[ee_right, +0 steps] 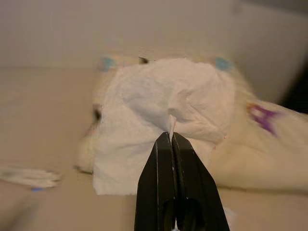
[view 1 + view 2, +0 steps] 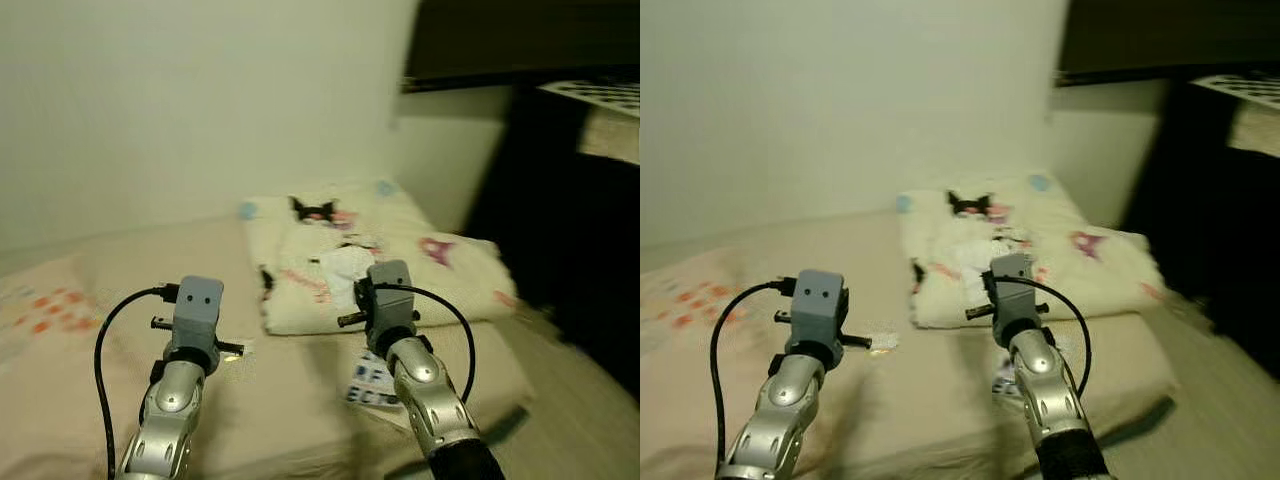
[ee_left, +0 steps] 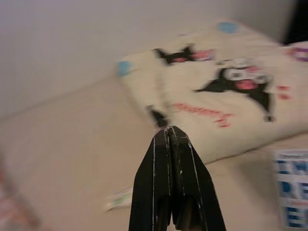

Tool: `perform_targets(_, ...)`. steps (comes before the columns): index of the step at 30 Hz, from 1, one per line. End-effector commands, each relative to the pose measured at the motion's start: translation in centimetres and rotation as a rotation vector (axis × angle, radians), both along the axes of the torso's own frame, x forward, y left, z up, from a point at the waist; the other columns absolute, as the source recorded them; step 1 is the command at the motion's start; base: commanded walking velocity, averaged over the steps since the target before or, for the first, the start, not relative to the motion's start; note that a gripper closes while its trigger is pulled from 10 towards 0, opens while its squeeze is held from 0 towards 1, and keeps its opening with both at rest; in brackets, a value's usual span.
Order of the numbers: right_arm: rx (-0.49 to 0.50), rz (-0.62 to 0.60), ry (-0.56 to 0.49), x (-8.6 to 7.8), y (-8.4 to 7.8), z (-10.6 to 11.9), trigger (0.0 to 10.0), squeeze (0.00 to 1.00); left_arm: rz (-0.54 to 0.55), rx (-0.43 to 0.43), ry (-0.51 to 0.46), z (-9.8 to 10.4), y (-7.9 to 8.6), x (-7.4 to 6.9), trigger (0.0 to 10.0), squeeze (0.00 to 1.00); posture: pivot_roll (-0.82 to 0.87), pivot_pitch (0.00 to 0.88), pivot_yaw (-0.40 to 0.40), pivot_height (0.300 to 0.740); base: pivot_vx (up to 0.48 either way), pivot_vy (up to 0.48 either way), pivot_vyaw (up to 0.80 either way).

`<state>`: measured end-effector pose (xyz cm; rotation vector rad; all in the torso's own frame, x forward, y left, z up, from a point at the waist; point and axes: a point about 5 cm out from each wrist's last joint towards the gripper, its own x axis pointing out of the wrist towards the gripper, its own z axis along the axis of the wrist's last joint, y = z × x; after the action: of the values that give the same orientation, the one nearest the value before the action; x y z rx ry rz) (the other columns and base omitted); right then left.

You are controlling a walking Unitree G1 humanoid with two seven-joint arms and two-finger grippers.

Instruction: Clean up the room

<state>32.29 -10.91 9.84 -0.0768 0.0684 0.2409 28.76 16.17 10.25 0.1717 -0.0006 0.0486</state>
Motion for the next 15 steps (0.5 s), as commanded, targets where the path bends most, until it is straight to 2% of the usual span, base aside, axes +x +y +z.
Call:
perform_targets(1, 0.009, 0.013, 0.03, -0.18, 0.51, -0.56, 10.0, 0.0, 0.003, 0.01, 0.009, -0.11, 0.1, -0.23, 10.0, 0.0, -0.01, 0.039, -0.008, 0.727, 0.0, 0.0, -0.8)
perform_targets(15, 0.002, 0.038, 0.032, -0.06, 0.96, -0.52, 10.0, 0.0, 0.018, 0.018, 0.01, -0.25, 0.52, -0.65, 10.0, 0.0, 0.0, 0.042, -0.025, 0.727, 0.0, 0.0, -0.8)
